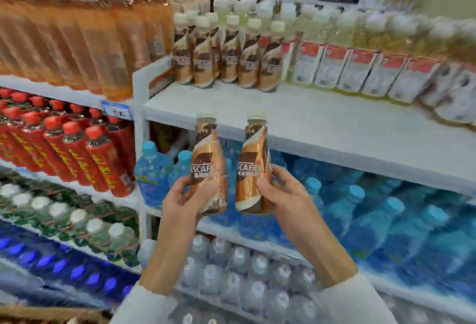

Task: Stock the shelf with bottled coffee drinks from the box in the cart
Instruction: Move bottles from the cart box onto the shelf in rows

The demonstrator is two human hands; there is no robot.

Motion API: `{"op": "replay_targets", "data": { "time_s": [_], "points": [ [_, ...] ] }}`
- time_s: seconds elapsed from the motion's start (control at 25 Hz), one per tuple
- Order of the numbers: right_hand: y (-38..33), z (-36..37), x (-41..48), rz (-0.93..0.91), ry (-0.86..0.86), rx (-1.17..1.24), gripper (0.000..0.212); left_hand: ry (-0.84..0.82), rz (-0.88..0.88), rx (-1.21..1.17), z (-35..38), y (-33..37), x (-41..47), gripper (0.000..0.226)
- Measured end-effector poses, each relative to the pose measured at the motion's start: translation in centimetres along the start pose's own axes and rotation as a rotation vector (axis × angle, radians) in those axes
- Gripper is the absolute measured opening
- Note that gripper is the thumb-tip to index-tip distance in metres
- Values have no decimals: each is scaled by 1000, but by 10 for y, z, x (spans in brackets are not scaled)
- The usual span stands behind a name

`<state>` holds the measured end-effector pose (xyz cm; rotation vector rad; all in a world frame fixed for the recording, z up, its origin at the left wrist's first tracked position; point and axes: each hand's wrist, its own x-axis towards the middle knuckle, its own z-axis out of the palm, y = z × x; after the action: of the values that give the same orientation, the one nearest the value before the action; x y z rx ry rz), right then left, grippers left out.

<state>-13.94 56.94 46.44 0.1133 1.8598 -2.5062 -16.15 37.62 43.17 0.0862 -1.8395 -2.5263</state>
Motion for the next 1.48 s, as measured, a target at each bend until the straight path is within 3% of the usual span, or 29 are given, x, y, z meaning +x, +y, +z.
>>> {"op": "replay_targets", "data": {
  "time_s": [0.12,0.24,0.4,0.64,0.96,1.12,1.28,1.36,1.48],
  "points": [
    [-36,-29,0,-84,56,-52,50,-178,20,16,52,14,22,43],
    [-70,-48,9,-196,145,-97,47,-327,53,40,97,32,49,56],
    [-101,-61,32,-304,288,-222,44,-467,140,226,137,52,84,69],
    [-106,-79,64,-345,359,-452,47,-595,211,430,158,53,129,46],
    [-88,-94,71,-328,245,-542,56,-532,334,517,153,34,132,43],
    [-83,-80,66,-373,500,-674,90,-500,338,472,148,32,127,67],
    [-80,-75,71,-376,629,-764,65,-423,369,514,149,34,124,61],
    [-82,-80,72,-340,559,-761,55,-417,368,503,148,33,122,62],
    [-90,-89,71,-288,404,-758,55,-401,373,478,149,34,119,62]
  ]
}}
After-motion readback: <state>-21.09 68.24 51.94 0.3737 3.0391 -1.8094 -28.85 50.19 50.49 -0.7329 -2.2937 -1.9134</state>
